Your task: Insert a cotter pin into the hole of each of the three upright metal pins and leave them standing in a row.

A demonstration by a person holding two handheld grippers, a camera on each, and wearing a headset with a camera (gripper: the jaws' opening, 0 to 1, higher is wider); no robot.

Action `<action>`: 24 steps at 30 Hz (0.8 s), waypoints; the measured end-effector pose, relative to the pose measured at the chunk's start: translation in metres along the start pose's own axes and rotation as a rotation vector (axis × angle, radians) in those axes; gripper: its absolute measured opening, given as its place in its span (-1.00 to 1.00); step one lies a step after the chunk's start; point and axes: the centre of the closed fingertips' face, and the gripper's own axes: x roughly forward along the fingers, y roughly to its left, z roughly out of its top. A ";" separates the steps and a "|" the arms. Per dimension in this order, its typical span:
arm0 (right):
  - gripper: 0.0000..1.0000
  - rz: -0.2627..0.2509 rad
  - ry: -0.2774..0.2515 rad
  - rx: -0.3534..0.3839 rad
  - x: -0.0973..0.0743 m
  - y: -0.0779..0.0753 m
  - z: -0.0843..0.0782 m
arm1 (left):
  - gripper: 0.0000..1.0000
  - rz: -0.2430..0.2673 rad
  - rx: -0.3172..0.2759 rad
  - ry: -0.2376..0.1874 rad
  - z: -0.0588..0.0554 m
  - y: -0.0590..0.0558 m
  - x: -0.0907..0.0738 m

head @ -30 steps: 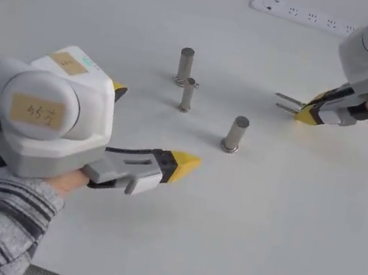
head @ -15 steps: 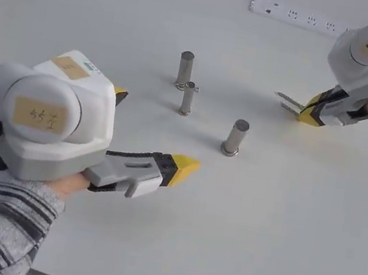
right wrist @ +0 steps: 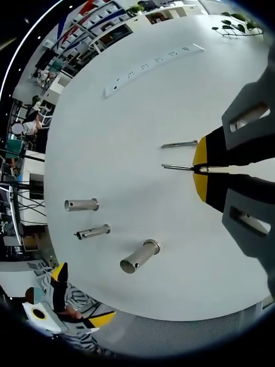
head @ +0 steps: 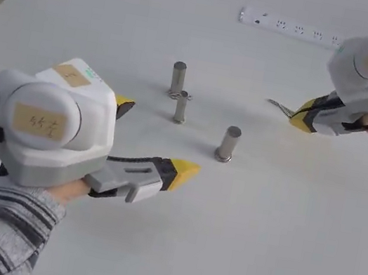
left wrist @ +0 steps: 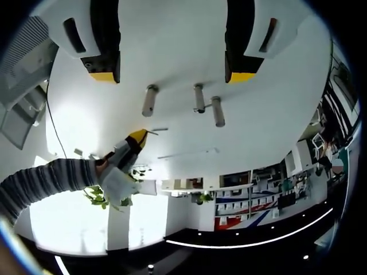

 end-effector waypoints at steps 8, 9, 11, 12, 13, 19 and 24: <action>-1.00 -0.021 -0.052 -0.046 -0.012 0.024 0.010 | 0.40 -0.026 0.017 -0.004 0.004 -0.008 0.001; -1.00 -0.015 -0.063 -0.050 -0.014 0.030 0.013 | 0.39 -0.031 0.023 -0.006 0.004 -0.009 0.001; -1.00 -0.005 -0.085 -0.058 -0.017 0.039 0.019 | 0.36 -0.048 0.024 0.003 0.003 -0.013 0.002; -1.00 -0.002 -0.090 -0.060 -0.019 0.044 0.021 | 0.34 -0.057 0.026 0.012 0.002 -0.015 0.003; -1.00 0.004 -0.098 -0.065 -0.022 0.050 0.024 | 0.33 -0.060 0.030 0.016 0.001 -0.016 0.004; -1.00 0.018 -0.135 -0.109 -0.033 0.075 0.036 | 0.24 -0.092 0.044 0.034 -0.001 -0.025 0.005; -1.00 0.034 -0.150 -0.151 -0.041 0.095 0.038 | 0.15 -0.115 0.023 0.023 0.003 -0.031 0.006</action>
